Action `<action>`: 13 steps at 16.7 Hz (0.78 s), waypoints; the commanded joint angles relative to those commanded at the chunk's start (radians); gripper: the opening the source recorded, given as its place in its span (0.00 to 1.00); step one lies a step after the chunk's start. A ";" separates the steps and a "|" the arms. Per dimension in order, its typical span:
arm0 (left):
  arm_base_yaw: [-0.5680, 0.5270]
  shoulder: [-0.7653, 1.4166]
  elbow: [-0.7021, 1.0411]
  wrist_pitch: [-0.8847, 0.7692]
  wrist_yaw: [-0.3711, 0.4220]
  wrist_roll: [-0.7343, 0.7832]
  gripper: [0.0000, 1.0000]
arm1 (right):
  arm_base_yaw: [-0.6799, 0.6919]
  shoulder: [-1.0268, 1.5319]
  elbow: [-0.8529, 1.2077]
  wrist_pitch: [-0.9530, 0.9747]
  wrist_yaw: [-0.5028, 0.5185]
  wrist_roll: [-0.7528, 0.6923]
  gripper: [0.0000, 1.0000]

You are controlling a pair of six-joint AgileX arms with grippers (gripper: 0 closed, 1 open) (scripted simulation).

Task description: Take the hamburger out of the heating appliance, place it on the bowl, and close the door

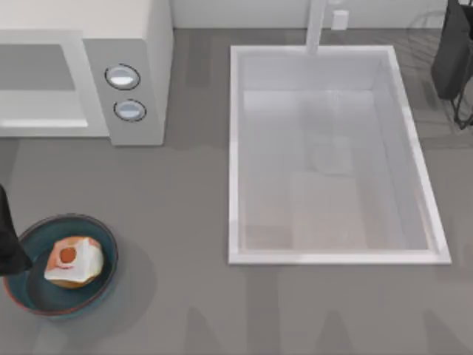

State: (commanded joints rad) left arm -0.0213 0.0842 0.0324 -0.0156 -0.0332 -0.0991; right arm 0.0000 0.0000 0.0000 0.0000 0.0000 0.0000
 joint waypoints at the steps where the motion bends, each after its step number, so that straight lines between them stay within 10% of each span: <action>1: 0.009 -0.035 -0.014 0.008 0.014 0.040 1.00 | 0.000 0.000 0.000 0.000 0.000 0.000 1.00; 9: 0.021 -0.084 -0.032 0.016 0.033 0.099 1.00 | 0.000 0.000 0.000 0.000 0.000 0.000 1.00; 13: 0.021 -0.084 -0.032 0.016 0.033 0.099 0.70 | 0.000 0.000 0.000 0.000 0.000 0.000 1.00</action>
State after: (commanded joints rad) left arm 0.0000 0.0000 0.0000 0.0000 0.0000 0.0000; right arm 0.0000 0.0000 0.0000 0.0000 0.0000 0.0000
